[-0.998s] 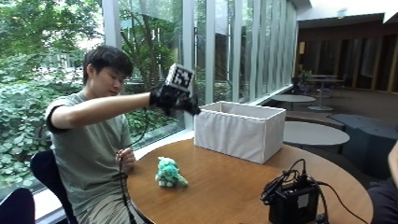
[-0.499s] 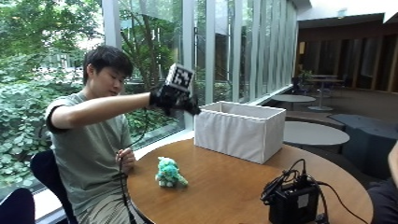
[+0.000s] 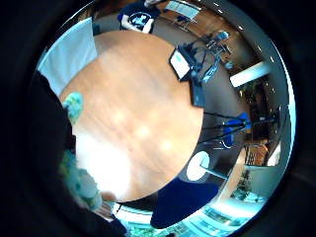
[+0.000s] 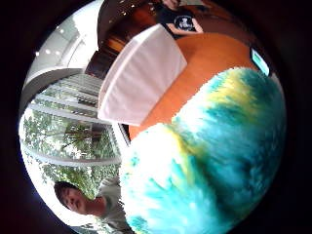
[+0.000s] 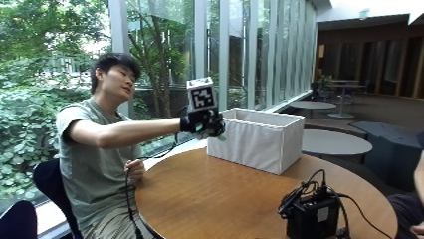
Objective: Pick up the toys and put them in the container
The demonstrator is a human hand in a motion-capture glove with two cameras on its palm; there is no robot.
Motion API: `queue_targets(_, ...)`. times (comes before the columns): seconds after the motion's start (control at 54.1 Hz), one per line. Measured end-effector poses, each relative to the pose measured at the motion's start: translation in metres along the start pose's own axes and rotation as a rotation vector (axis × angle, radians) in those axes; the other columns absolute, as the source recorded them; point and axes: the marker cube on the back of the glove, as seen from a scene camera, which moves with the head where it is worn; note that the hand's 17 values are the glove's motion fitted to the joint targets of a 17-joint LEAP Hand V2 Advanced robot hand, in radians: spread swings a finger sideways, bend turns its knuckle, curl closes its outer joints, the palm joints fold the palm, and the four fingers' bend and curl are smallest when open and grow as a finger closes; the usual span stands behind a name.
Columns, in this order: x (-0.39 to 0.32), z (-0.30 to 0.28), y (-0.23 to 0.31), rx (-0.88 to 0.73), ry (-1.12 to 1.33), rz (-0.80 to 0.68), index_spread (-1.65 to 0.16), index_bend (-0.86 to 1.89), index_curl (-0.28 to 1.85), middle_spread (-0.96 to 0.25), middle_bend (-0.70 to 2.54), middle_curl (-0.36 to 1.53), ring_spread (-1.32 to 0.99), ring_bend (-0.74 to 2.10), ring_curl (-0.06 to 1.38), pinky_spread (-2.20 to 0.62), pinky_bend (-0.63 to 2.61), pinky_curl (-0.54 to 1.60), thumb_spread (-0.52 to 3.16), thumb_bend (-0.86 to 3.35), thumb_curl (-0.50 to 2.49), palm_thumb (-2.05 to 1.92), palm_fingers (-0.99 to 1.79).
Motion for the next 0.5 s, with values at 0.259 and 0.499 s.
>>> queue_targets(0.259, -0.054, -0.083, -0.116, 0.133, 0.075, 0.283, -0.18, 1.02, 0.99, -0.26, 1.30, 1.02, -0.43, 1.38, 0.88, -0.46, 1.14, 0.74, 0.89, -0.01, 0.75, 0.44, 1.00)
queue_targets(0.499, -0.145, -0.064, -0.183, 0.057, 0.358, -0.081, -0.17, 0.99, 1.04, -0.24, 1.31, 1.02, -0.42, 1.40, 0.86, -0.46, 1.14, 0.75, 0.87, -0.01, 0.79, 0.44, 1.00)
